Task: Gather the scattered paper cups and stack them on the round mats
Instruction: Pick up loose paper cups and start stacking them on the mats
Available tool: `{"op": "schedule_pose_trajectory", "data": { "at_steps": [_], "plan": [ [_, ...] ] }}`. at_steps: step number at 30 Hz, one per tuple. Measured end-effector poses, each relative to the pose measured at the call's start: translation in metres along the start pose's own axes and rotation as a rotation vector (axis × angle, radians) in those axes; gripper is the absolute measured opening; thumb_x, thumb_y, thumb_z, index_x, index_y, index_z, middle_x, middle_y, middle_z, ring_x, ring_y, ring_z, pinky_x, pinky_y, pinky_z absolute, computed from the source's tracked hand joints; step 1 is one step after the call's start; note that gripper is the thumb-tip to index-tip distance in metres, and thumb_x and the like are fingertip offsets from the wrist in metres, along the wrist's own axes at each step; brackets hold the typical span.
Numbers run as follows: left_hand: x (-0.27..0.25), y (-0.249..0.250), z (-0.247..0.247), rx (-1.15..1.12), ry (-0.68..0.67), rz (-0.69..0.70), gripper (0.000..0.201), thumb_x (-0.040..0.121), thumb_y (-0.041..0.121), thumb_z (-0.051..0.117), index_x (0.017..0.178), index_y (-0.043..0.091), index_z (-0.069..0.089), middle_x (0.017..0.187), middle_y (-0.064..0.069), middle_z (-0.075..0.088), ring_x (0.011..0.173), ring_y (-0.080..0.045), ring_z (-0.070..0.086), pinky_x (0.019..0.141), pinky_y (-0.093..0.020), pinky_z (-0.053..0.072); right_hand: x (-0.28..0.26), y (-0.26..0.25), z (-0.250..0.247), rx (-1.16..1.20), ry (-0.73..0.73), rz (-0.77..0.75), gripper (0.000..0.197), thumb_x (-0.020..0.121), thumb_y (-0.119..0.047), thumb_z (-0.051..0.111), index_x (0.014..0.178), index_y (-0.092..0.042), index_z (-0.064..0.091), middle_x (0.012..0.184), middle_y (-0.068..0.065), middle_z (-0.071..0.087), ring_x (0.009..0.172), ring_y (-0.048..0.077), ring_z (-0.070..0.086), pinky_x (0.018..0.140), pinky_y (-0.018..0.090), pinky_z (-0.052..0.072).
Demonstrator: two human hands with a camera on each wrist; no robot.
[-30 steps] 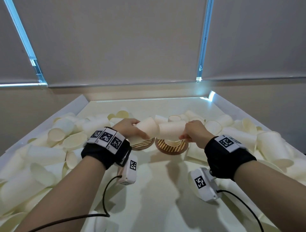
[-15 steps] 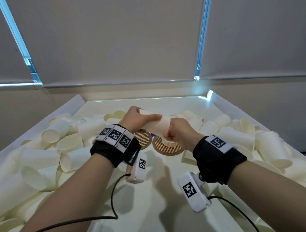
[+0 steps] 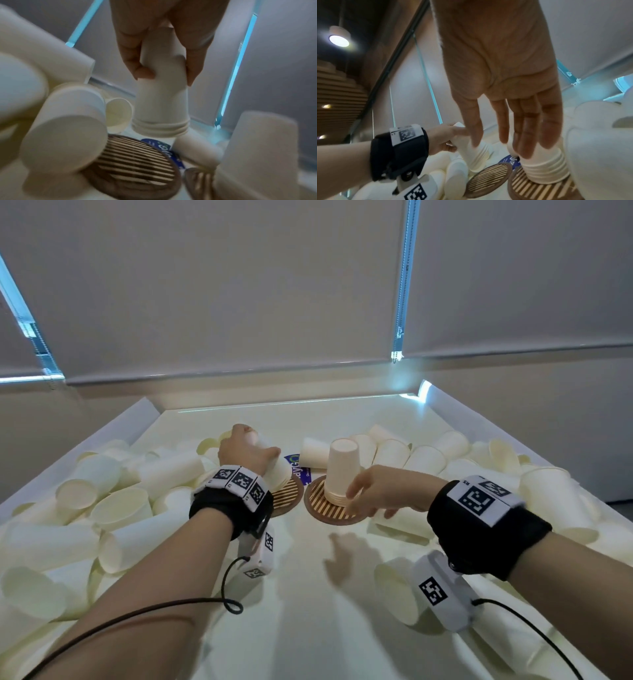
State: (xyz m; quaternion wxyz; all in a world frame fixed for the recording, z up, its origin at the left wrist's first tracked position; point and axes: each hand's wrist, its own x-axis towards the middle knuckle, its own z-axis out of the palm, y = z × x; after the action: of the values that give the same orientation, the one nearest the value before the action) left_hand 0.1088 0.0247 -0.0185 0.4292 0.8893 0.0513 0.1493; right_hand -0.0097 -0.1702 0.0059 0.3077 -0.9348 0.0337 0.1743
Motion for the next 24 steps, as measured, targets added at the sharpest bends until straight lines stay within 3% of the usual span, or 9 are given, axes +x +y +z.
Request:
{"op": "schedule_pose_trajectory", "data": {
  "at_steps": [3, 6, 11, 14, 15, 17, 19, 21, 24],
  "plan": [
    [0.002, 0.001, 0.012, 0.285, -0.1, 0.111, 0.062, 0.077, 0.026, 0.073, 0.133, 0.019, 0.046, 0.13, -0.017, 0.043, 0.121, -0.035, 0.044, 0.094, -0.038, 0.042, 0.0, 0.007, -0.004, -0.26, -0.152, 0.033, 0.067, 0.067, -0.036, 0.082, 0.127, -0.023, 0.056, 0.117, -0.004, 0.059, 0.11, 0.018, 0.057, 0.093, 0.03, 0.049],
    [0.0, -0.009, 0.029, 0.45, -0.22, 0.144, 0.067, 0.082, 0.025, 0.07, 0.141, 0.023, 0.037, 0.139, -0.016, 0.035, 0.127, -0.035, 0.037, 0.101, -0.04, 0.037, -0.005, 0.006, -0.005, -0.505, -0.314, 0.074, 0.075, 0.062, -0.039, 0.083, 0.13, -0.029, 0.053, 0.133, -0.006, 0.054, 0.122, 0.019, 0.051, 0.104, 0.034, 0.041],
    [-0.006, -0.011, 0.039, 0.4, -0.211, 0.063, 0.091, 0.079, 0.027, 0.073, 0.149, 0.022, 0.015, 0.149, -0.016, 0.022, 0.131, -0.039, 0.033, 0.101, -0.044, 0.037, -0.005, 0.01, 0.011, -0.683, -0.358, 0.088, 0.062, 0.074, -0.033, 0.076, 0.13, -0.02, 0.055, 0.133, -0.002, 0.056, 0.121, 0.019, 0.051, 0.093, 0.029, 0.041],
    [-0.017, 0.006, 0.034, 0.384, -0.096, 0.095, 0.092, 0.077, 0.036, 0.074, 0.147, 0.014, 0.018, 0.149, -0.018, 0.02, 0.134, -0.037, 0.026, 0.104, -0.048, 0.033, -0.001, 0.012, 0.022, -0.767, -0.3, 0.069, 0.043, 0.085, -0.011, 0.057, 0.128, -0.01, 0.057, 0.131, 0.008, 0.056, 0.112, 0.023, 0.056, 0.073, 0.025, 0.047],
    [-0.022, 0.014, 0.031, 0.349, -0.083, 0.136, 0.086, 0.079, 0.036, 0.072, 0.145, 0.013, 0.022, 0.149, -0.017, 0.02, 0.135, -0.035, 0.025, 0.105, -0.048, 0.033, 0.0, 0.012, 0.023, -0.76, -0.263, 0.057, 0.042, 0.086, -0.005, 0.049, 0.127, -0.008, 0.057, 0.131, 0.01, 0.056, 0.109, 0.023, 0.057, 0.073, 0.025, 0.048],
    [-0.037, 0.029, 0.027, 0.254, -0.109, 0.215, 0.068, 0.081, 0.031, 0.069, 0.138, 0.013, 0.036, 0.145, -0.012, 0.028, 0.133, -0.029, 0.03, 0.106, -0.044, 0.035, -0.001, 0.01, 0.02, -0.72, -0.177, 0.03, 0.041, 0.087, -0.002, 0.041, 0.124, -0.006, 0.059, 0.129, 0.011, 0.058, 0.112, 0.026, 0.057, 0.089, 0.031, 0.05],
    [-0.052, 0.043, 0.022, 0.139, -0.223, 0.25, 0.053, 0.078, 0.028, 0.071, 0.125, 0.015, 0.051, 0.132, -0.007, 0.044, 0.121, -0.024, 0.045, 0.097, -0.036, 0.041, -0.005, 0.005, 0.01, -0.628, -0.057, 0.017, 0.038, 0.09, -0.004, 0.041, 0.124, -0.006, 0.058, 0.127, 0.011, 0.058, 0.104, 0.025, 0.058, 0.088, 0.031, 0.049],
    [-0.067, 0.055, 0.018, -0.043, -0.436, 0.255, 0.044, 0.076, 0.024, 0.073, 0.117, 0.017, 0.058, 0.121, -0.001, 0.054, 0.109, -0.019, 0.055, 0.088, -0.03, 0.045, -0.007, 0.002, -0.006, -0.404, 0.07, 0.014, 0.038, 0.09, -0.005, 0.041, 0.124, -0.008, 0.057, 0.12, 0.012, 0.059, 0.086, 0.024, 0.058, 0.074, 0.03, 0.052],
    [-0.088, 0.067, 0.009, -0.338, -0.805, 0.176, 0.054, 0.072, 0.016, 0.074, 0.121, 0.019, 0.054, 0.12, 0.002, 0.058, 0.106, -0.014, 0.057, 0.085, -0.03, 0.047, -0.014, 0.001, -0.031, -0.012, 0.247, 0.047, 0.033, 0.091, -0.002, 0.043, 0.12, -0.009, 0.058, 0.102, 0.011, 0.058, 0.073, 0.025, 0.06, 0.055, 0.024, 0.054]
  ]
}}
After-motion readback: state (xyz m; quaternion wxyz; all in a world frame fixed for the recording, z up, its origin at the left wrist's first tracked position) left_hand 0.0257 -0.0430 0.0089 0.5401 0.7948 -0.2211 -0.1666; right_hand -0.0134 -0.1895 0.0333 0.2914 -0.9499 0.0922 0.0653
